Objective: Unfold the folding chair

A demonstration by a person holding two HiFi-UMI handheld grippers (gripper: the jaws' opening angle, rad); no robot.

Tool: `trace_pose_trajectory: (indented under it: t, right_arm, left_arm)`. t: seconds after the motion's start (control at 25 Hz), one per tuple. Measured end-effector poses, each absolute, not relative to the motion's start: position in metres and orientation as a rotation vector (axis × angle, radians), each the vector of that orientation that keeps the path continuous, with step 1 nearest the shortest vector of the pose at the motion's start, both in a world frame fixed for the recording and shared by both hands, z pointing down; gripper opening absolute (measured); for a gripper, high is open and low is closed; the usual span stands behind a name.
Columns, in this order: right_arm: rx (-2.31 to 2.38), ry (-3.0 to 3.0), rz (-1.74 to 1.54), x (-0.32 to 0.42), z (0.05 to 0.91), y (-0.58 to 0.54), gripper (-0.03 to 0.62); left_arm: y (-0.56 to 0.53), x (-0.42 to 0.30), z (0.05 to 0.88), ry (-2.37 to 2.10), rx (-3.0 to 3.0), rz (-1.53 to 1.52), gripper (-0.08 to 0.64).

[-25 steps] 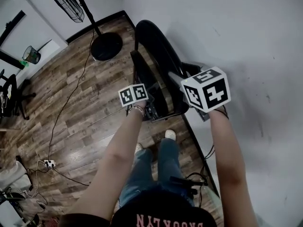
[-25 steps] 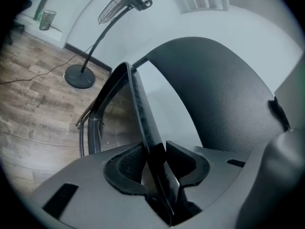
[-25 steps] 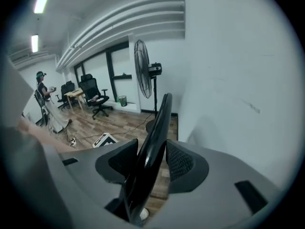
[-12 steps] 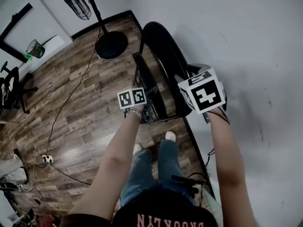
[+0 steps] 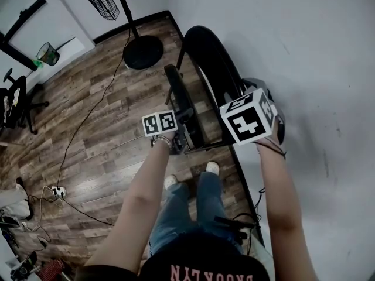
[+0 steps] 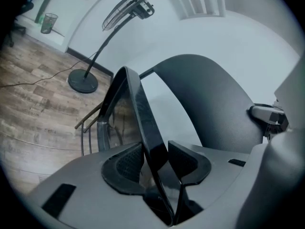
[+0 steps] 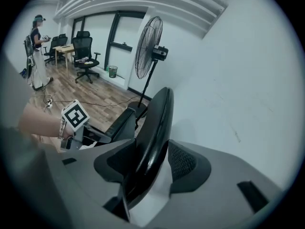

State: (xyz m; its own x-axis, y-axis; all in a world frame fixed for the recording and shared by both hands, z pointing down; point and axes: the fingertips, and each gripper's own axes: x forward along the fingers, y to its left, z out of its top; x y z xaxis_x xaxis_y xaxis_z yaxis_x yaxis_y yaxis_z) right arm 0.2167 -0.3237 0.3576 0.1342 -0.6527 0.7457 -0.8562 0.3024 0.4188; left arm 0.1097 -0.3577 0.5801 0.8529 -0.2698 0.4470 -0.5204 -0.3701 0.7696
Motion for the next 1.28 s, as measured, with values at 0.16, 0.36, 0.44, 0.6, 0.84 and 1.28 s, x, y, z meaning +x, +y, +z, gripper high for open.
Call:
trace_pose_trajectory:
  t: [0.16,0.36,0.44,0.6,0.84,1.28]
  right_arm:
    - [1.48,-1.54,0.27,0.236,0.368,-0.323,0.206]
    - [1.482,-1.533,0.253,0.228,0.37,-0.324,0.209]
    - [1.485,-1.524,0.252,0.228,0.373,-0.324,0.209]
    - [1.496,-1.501,0.257,0.233,0.381,-0.324,0.209]
    - [1.505,-1.47,0.248,0.234,0.386,-0.327,0.21]
    - [1.556,-1.438,0.181,0.227,0.411,-0.329,0.27]
  left_arm:
    - [-0.358,0.075,0.593,-0.608,1.895,0.292,0.158]
    - [-0.359,0.051,0.599,-0.63,1.888,0.283,0.168]
    - [-0.36,0.046,0.598,-0.645,1.867,0.215,0.261]
    - [-0.362,0.028,0.61,-0.722,1.824,0.204,0.301]
    - [-0.363,0.002,0.63,-0.822,1.865,0.382,0.267]
    - [-0.364,-0.055,0.671,-0.908,1.84,0.461,0.263]
